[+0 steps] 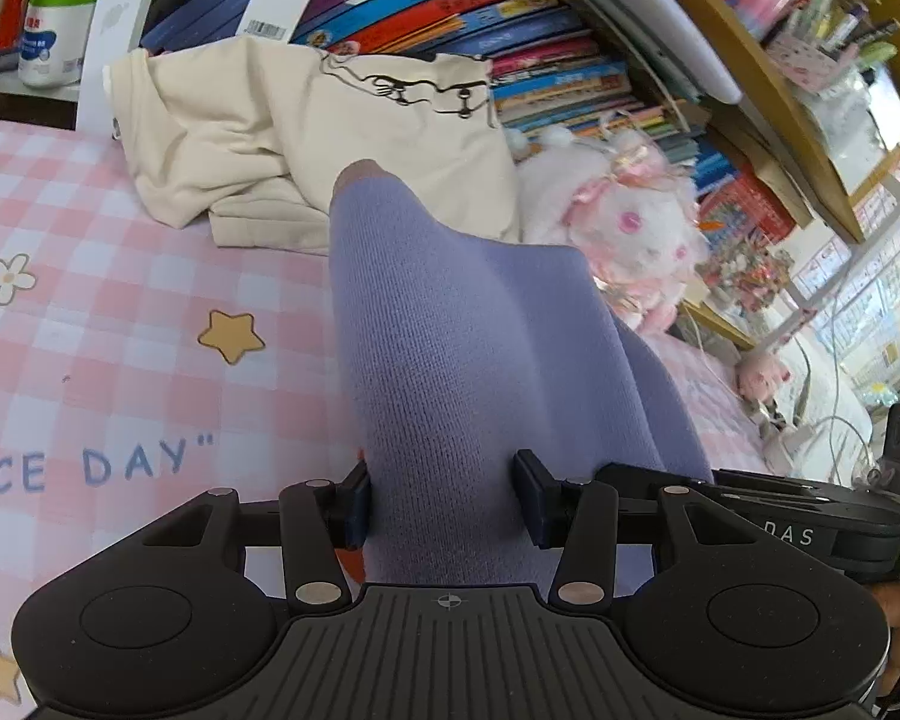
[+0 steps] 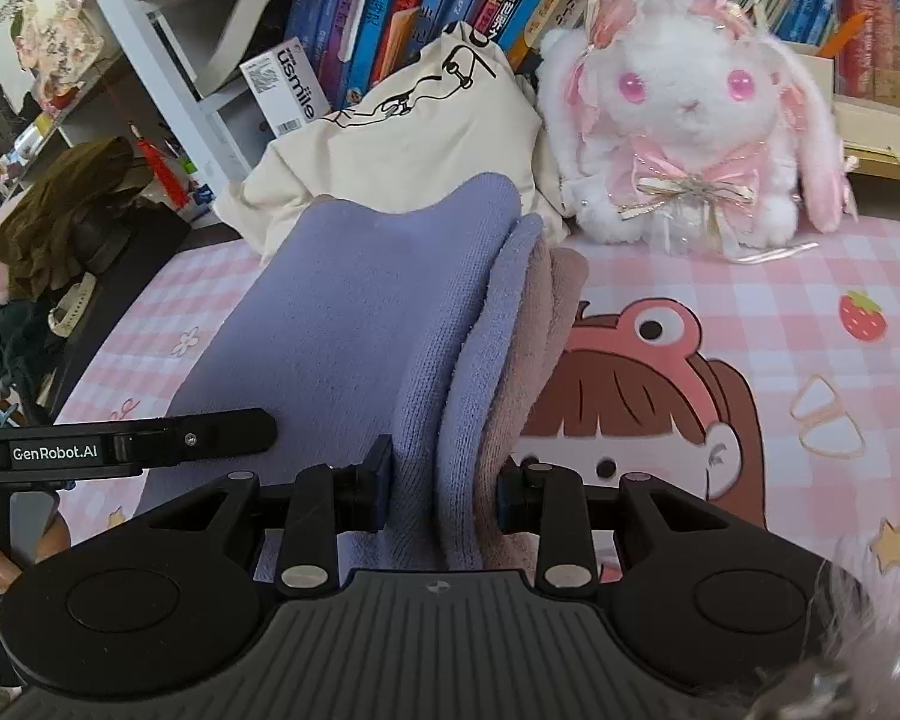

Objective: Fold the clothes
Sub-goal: 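Carry the folded sweater with both grippers beside the beige bag and lower it, then open both grippers and pull them back from the sweater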

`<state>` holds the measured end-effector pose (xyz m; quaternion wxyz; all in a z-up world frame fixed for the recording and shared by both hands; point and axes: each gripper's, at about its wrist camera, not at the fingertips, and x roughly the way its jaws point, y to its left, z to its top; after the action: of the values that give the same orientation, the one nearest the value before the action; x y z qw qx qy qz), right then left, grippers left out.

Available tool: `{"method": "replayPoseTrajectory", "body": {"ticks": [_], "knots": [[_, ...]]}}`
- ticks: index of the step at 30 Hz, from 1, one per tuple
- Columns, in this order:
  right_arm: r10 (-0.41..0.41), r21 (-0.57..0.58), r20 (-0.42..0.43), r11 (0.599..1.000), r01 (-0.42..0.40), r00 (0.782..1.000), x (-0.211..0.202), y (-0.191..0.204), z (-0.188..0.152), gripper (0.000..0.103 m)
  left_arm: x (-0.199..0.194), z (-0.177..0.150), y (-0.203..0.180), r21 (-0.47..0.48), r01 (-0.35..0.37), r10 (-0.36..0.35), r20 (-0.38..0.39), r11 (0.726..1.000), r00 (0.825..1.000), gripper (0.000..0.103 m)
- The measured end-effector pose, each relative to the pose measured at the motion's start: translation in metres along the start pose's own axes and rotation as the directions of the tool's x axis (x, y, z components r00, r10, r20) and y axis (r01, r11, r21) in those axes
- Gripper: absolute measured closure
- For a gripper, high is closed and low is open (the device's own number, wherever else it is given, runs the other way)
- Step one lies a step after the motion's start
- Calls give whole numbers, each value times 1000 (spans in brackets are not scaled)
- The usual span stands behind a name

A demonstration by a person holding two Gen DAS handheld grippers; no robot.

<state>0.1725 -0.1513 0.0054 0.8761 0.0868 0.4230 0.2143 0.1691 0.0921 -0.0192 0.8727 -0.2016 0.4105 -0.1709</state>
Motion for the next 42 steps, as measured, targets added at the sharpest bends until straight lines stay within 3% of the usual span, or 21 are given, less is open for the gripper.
{"method": "replayPoseTrajectory", "body": {"ticks": [14, 17, 19, 22, 27, 33, 42], "knots": [[-3, 158, -44, 987, 10, 999, 44, -19, 27, 72, 31, 23, 28, -109, -33, 31, -17, 994, 999, 54], [-7, 165, -45, 986, 14, 999, 48, -20, 28, 68, 25, 22, 25, -93, -61, 61, -8, 994, 998, 50], [-13, 163, -42, 986, 20, 999, 48, -20, 27, 60, 21, 21, 22, -81, -81, 82, 0, 993, 997, 48], [-36, 140, -41, 989, 42, 999, 43, -20, 26, 47, 15, 20, 18, -63, -112, 113, 11, 992, 994, 43], [-44, 114, -37, 992, 48, 998, 28, -21, 21, 38, 4, 18, 11, -33, -163, 164, 32, 986, 986, 40], [-90, 82, 2, 993, 89, 996, -8, -22, -2, 32, -13, -3, -9, 21, -218, 217, 57, 976, 975, 37], [-129, 44, 58, 991, 127, 990, -61, -25, -45, 30, -43, -59, -47, 82, -280, 273, 90, 957, 958, 19]]}}
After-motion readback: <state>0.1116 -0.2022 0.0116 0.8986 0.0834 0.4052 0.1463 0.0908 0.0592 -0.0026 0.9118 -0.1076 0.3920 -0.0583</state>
